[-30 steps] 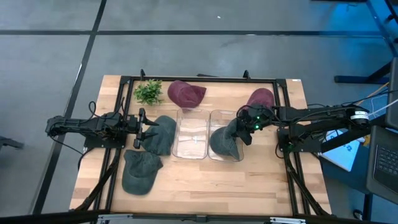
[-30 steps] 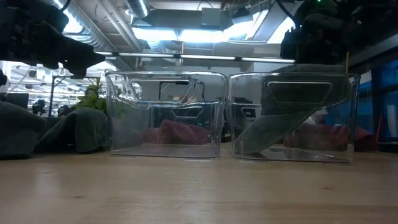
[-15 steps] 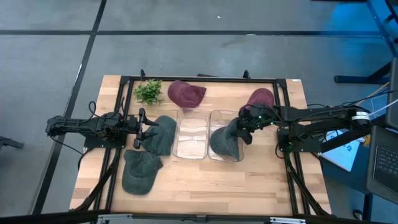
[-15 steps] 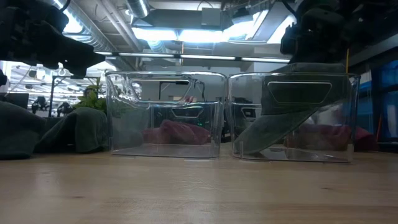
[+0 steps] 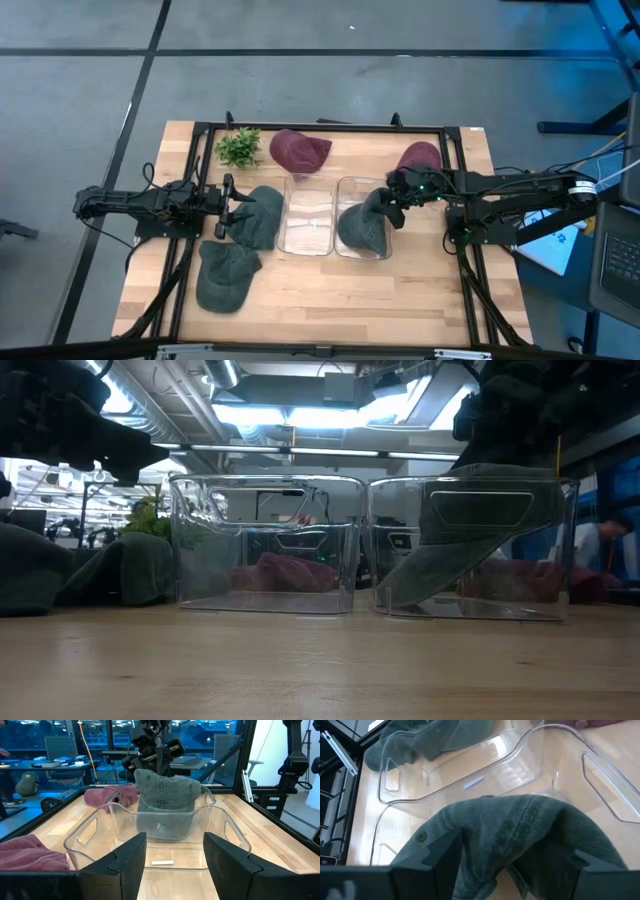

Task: Pick & Place hat
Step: Put the bottom right blue cap into the right transparent bin, then put the right red cap into the left transparent bin

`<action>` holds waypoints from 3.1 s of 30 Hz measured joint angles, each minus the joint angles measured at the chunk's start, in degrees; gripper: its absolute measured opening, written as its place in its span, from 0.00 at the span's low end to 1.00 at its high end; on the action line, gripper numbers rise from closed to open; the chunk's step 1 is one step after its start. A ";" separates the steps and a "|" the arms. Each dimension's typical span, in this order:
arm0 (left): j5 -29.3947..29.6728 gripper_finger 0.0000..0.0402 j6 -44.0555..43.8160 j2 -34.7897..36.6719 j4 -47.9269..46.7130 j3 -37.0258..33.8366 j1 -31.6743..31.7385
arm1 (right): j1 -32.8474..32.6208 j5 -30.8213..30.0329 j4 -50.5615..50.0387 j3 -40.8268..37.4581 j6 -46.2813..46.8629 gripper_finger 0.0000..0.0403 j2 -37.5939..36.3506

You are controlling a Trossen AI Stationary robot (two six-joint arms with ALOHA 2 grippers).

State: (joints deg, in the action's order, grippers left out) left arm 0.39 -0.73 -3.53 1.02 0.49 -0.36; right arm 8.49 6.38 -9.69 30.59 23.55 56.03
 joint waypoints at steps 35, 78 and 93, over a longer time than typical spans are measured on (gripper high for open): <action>0.00 0.48 0.00 0.00 0.00 0.00 0.00 | 0.00 18.01 -17.88 0.02 17.99 0.55 -12.72; 0.00 0.48 0.00 0.00 0.00 0.00 -0.02 | -14.41 -17.04 -35.09 0.02 17.97 0.46 -18.04; 0.00 0.48 0.00 -0.01 0.01 0.00 -0.01 | -3.16 -23.63 -36.60 0.29 8.63 0.39 -0.70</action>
State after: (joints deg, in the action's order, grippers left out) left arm 0.38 -0.73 -3.54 1.03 0.49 -0.37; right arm 5.33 -17.25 -46.29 30.87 32.18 55.33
